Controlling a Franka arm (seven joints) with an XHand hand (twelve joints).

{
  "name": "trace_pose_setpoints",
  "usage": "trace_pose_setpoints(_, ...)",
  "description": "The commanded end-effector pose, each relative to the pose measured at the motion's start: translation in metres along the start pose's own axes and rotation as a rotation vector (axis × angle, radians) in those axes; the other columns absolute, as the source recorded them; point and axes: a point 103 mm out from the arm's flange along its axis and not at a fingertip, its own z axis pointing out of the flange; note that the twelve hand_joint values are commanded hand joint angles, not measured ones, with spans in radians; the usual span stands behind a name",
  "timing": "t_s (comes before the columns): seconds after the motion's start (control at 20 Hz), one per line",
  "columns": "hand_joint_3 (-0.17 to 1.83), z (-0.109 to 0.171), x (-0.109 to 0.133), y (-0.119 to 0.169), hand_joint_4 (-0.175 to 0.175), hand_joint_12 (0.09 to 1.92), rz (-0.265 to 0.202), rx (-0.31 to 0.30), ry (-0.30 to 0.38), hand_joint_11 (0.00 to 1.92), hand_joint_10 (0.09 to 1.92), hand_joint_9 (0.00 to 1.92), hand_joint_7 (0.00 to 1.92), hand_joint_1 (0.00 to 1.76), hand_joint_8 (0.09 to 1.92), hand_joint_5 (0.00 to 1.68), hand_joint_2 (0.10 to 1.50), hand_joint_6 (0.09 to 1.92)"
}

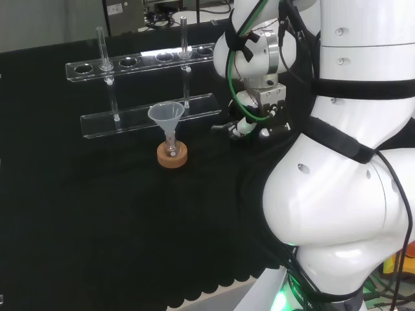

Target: Pick up the weighing funnel.

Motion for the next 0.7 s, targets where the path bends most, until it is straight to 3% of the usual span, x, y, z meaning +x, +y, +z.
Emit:
trace_pose_setpoints(0.05, 0.28, -0.008, -0.004, -0.001, -0.157, 0.84, 0.008, -0.009, -0.034, 1.16, 0.47, 1.31, 1.12, 1.27, 0.86, 1.07, 0.92, 0.89)
trace_pose_setpoints(0.2, 0.28, -0.010, -0.005, -0.002, -0.174, 0.82, 0.004, -0.007, -0.030, 1.19, 0.47, 1.33, 1.13, 1.28, 0.85, 1.08, 0.92, 0.87)
trace_pose_setpoints(0.7, 0.28, -0.030, -0.014, -0.012, -0.175, 0.81, -0.007, -0.023, -0.004, 1.20, 0.47, 1.34, 1.13, 1.28, 0.84, 1.09, 0.92, 0.85)
